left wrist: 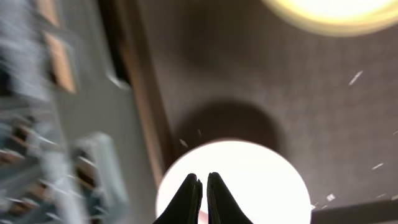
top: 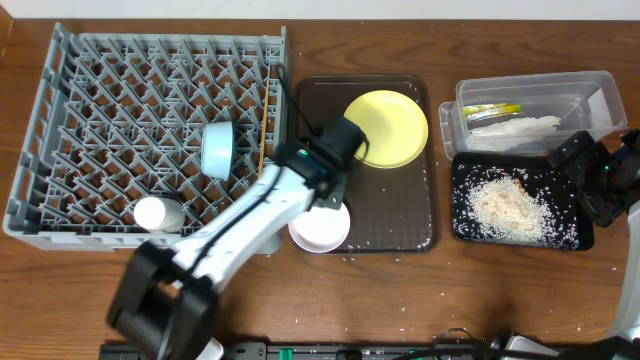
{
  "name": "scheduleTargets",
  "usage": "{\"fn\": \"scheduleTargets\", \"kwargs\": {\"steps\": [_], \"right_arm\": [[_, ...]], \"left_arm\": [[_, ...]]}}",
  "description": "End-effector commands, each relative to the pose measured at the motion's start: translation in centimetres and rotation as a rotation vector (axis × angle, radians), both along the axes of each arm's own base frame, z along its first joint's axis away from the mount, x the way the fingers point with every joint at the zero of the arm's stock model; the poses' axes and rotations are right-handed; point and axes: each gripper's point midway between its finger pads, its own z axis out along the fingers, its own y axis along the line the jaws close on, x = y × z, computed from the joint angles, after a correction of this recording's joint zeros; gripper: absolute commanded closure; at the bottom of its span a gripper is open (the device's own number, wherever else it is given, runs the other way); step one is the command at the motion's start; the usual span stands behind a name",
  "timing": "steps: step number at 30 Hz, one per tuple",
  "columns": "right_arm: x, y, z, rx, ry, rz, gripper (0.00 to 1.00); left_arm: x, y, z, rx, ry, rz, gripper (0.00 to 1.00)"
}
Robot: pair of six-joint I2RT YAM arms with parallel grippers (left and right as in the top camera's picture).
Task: Sort waste into correct bins and load items into the dishwasher
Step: 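Reach left gripper to the pink-white bowl and grasp its rim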
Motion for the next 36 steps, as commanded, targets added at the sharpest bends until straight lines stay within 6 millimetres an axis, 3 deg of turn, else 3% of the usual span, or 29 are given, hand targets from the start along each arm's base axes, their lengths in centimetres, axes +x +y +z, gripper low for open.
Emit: {"fn": "scheduleTargets", "kwargs": {"steps": [1,5,7,10,11,13,16,19,21,25,30,33,36], "right_arm": [[0.0,-0.2,0.2,0.002,-0.006,-0.016,0.01],[-0.1,-0.2,0.2,0.003,-0.006,-0.016,0.01],[0.0,-0.2,0.2,0.002,-0.006,-0.016,0.01],[0.0,-0.2,0.2,0.002,-0.006,-0.016,0.01],[0.0,-0.2,0.2,0.002,-0.006,-0.016,0.01],[0.0,-0.2,0.2,0.002,-0.006,-0.016,0.01],[0.0,-0.2,0.2,0.002,-0.006,-0.016,0.01],[0.0,-0.2,0.2,0.002,-0.006,-0.016,0.01],[0.0,-0.2,0.2,0.002,-0.006,-0.016,0.01],[0.0,-0.2,0.2,0.002,-0.006,-0.016,0.01],[0.0,-0.2,0.2,0.002,-0.006,-0.016,0.01],[0.0,-0.2,0.2,0.002,-0.006,-0.016,0.01],[0.0,-0.2,0.2,0.003,-0.006,-0.016,0.01]], "left_arm": [[-2.4,-2.2,-4.1,0.02,0.113,-0.028,0.93],[-3.6,-6.1,-7.0,-0.027,0.146,-0.106,0.92],[-4.1,-8.8,-7.5,-0.114,0.159,-0.15,0.92],[-4.3,-12.1,-5.9,-0.245,0.162,-0.213,0.93],[-4.1,-12.9,-4.7,-0.281,0.156,-0.244,0.93],[-3.4,-14.2,-0.4,-0.33,0.093,-0.336,0.92],[-2.2,-12.9,2.6,-0.274,-0.005,-0.337,0.84],[-0.9,-8.5,3.7,-0.122,-0.07,-0.257,0.62],[-0.6,-6.6,2.8,-0.076,-0.036,-0.22,0.55],[0.1,-2.9,-1.1,-0.026,0.053,-0.127,0.46],[0.2,-2.0,-4.6,-0.053,0.167,-0.088,0.43],[0.0,-2.3,-6.5,-0.074,0.224,-0.087,0.53],[-0.9,-4.7,-7.1,-0.177,0.276,-0.172,0.62]]}}
